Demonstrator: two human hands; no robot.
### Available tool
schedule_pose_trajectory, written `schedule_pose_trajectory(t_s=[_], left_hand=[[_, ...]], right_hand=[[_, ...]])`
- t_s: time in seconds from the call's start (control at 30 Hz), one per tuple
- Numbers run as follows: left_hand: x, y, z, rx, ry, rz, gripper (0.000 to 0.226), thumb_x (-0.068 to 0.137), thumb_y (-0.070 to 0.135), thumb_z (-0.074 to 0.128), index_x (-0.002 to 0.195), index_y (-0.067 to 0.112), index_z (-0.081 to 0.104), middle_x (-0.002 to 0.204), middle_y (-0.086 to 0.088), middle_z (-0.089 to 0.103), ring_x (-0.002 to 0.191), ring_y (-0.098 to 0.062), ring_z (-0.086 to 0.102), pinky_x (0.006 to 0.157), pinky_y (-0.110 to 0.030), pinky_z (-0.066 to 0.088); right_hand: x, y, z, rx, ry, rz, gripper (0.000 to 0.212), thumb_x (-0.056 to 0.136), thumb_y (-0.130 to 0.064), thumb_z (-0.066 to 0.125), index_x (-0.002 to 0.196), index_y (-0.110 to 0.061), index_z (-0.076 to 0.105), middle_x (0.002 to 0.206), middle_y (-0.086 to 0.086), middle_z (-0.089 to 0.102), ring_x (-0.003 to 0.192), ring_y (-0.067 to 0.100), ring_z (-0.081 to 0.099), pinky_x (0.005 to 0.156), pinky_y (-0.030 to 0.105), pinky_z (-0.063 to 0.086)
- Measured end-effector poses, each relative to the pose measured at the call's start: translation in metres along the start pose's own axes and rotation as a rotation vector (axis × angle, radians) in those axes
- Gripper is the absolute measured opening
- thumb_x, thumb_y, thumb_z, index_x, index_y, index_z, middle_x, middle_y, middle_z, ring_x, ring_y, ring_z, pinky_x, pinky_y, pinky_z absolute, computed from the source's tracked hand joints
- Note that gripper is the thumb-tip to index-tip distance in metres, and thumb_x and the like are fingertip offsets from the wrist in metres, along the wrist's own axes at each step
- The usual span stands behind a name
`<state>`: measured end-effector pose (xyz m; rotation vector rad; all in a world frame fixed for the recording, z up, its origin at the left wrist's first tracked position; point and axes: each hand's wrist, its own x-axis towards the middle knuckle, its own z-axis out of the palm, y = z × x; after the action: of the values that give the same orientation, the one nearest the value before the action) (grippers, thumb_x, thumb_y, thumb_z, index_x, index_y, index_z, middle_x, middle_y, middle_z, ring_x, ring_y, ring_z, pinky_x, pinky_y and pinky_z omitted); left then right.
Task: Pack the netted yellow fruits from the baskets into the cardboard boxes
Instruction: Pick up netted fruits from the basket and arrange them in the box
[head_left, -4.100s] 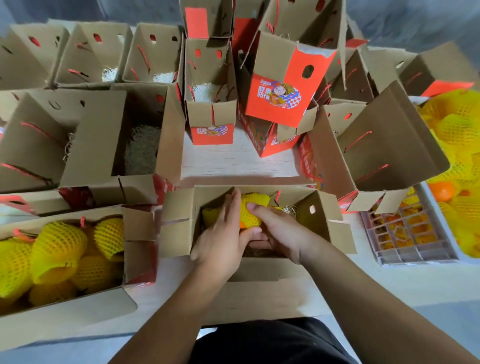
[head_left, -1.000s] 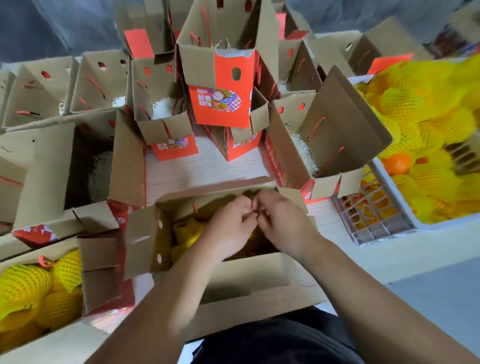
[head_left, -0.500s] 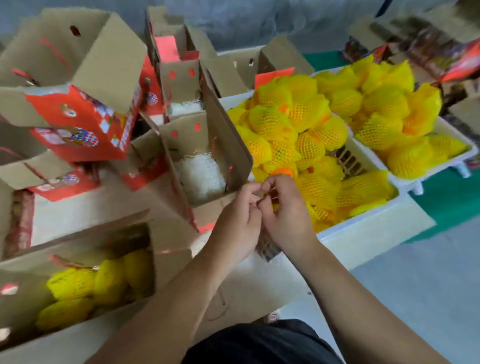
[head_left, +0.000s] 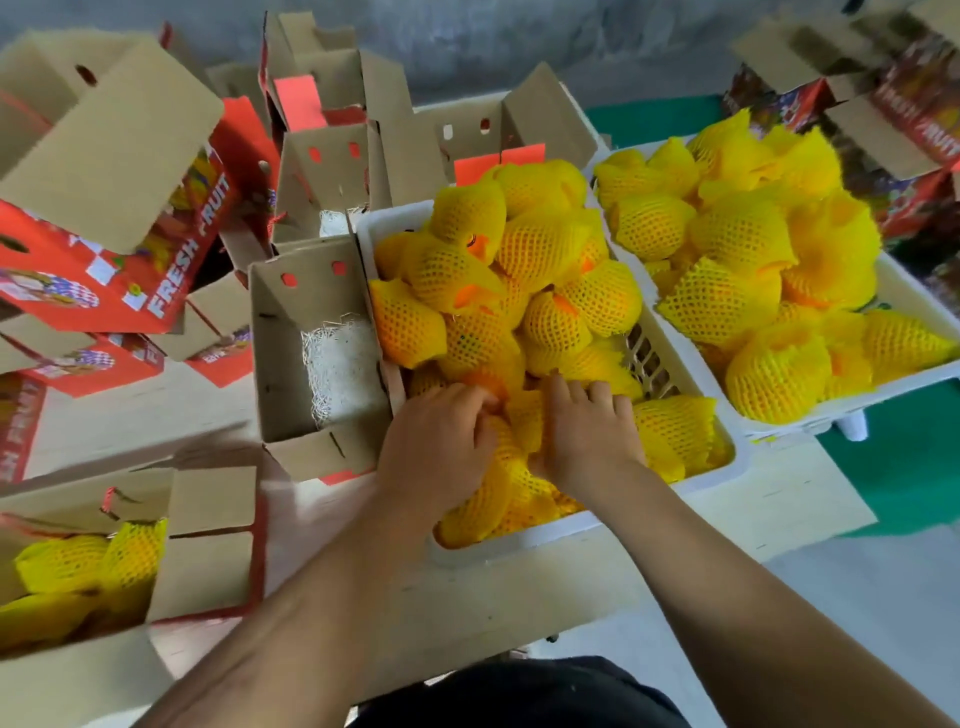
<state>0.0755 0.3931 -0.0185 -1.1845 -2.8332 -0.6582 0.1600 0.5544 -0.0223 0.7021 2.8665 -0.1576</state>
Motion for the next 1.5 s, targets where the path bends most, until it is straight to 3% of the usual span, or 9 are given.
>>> schedule_pose_trajectory(t_s=[0.17, 0.27, 0.4, 0.67, 0.83, 0.93, 1.03, 1.17, 1.5], left_hand=[[-0.001, 0.006, -0.006, -0.038, -0.008, -0.034, 0.051, 0.102, 0.061, 0.039, 0.126, 0.025, 0.064, 0.106, 0.0, 0.074, 0.101, -0.025, 0.066, 0.079, -0.038, 0.049], [-0.002, 0.005, -0.011, -0.159, -0.092, -0.057, 0.068, 0.096, 0.078, 0.024, 0.13, 0.031, 0.061, 0.104, 0.006, 0.072, 0.102, -0.02, 0.065, 0.081, -0.038, 0.052], [-0.004, 0.002, -0.013, -0.3, -0.118, -0.126, 0.071, 0.087, 0.088, 0.032, 0.133, 0.041, 0.058, 0.101, 0.009, 0.071, 0.095, -0.011, 0.067, 0.08, -0.04, 0.055], [-0.018, 0.036, -0.013, -0.846, 0.178, -0.293, 0.024, 0.1, 0.032, 0.061, 0.12, 0.022, 0.071, 0.119, 0.006, 0.071, 0.114, -0.002, 0.065, 0.098, -0.025, 0.049], [-0.024, 0.048, -0.008, -1.274, -0.025, -0.427, 0.065, 0.088, 0.021, 0.081, 0.143, 0.013, 0.048, 0.121, 0.004, 0.073, 0.114, -0.009, 0.069, 0.093, -0.026, 0.056], [-0.026, 0.048, -0.008, -1.219, -0.028, -0.418, 0.064, 0.078, 0.036, 0.082, 0.136, 0.022, 0.059, 0.123, 0.005, 0.073, 0.117, -0.015, 0.069, 0.095, -0.03, 0.057], [-0.024, 0.051, -0.007, -1.166, 0.145, -0.455, 0.054, 0.077, 0.038, 0.078, 0.128, 0.035, 0.06, 0.116, 0.022, 0.072, 0.106, -0.001, 0.069, 0.083, -0.019, 0.056], [-0.021, 0.053, -0.009, -1.28, 0.19, -0.493, 0.047, 0.081, 0.039, 0.078, 0.123, 0.042, 0.058, 0.115, 0.023, 0.072, 0.105, 0.0, 0.069, 0.076, -0.015, 0.056], [-0.022, 0.059, -0.011, -1.246, 0.197, -0.452, 0.045, 0.076, 0.038, 0.074, 0.118, 0.034, 0.059, 0.116, 0.013, 0.068, 0.093, 0.006, 0.069, 0.073, -0.014, 0.055]], right_hand=[[-0.006, 0.007, 0.0, 0.479, 0.305, -0.04, 0.084, 0.067, -0.056, 0.074, 0.135, -0.021, 0.04, 0.123, 0.004, 0.056, 0.115, 0.034, 0.055, 0.088, 0.047, 0.045], [-0.012, 0.009, -0.001, 0.803, 0.212, -0.191, 0.085, 0.071, -0.052, 0.077, 0.141, -0.033, 0.033, 0.132, 0.0, 0.054, 0.113, 0.029, 0.061, 0.084, 0.045, 0.054], [-0.014, 0.004, -0.001, 0.682, 0.17, -0.366, 0.082, 0.07, -0.059, 0.067, 0.142, -0.04, 0.033, 0.134, -0.01, 0.048, 0.105, 0.023, 0.064, 0.073, 0.038, 0.053], [-0.017, 0.006, -0.002, 0.84, 0.2, -0.394, 0.09, 0.07, -0.04, 0.086, 0.141, -0.037, 0.032, 0.138, -0.007, 0.048, 0.11, 0.018, 0.06, 0.079, 0.024, 0.045], [-0.024, 0.007, -0.012, 0.892, 0.224, -0.464, 0.093, 0.075, -0.029, 0.089, 0.148, -0.025, 0.032, 0.141, 0.003, 0.048, 0.121, 0.023, 0.058, 0.086, 0.036, 0.053], [-0.035, 0.017, -0.021, 0.766, 0.151, -0.501, 0.1, 0.076, -0.041, 0.086, 0.154, -0.029, 0.025, 0.149, 0.003, 0.037, 0.132, 0.024, 0.048, 0.098, 0.04, 0.051], [-0.036, 0.05, -0.035, 0.321, 0.141, -0.163, 0.08, 0.083, -0.069, 0.065, 0.147, -0.026, 0.043, 0.135, 0.007, 0.041, 0.123, 0.033, 0.048, 0.096, 0.043, 0.046], [-0.03, 0.069, -0.049, -0.003, -0.42, 0.117, 0.091, 0.081, -0.078, 0.057, 0.151, -0.023, 0.037, 0.157, 0.01, 0.022, 0.134, 0.04, 0.045, 0.098, 0.048, 0.047], [-0.013, 0.031, -0.053, -0.071, -0.499, 0.029, 0.079, 0.09, -0.036, 0.073, 0.153, -0.012, 0.031, 0.15, 0.016, 0.029, 0.135, 0.043, 0.046, 0.103, 0.052, 0.048]])
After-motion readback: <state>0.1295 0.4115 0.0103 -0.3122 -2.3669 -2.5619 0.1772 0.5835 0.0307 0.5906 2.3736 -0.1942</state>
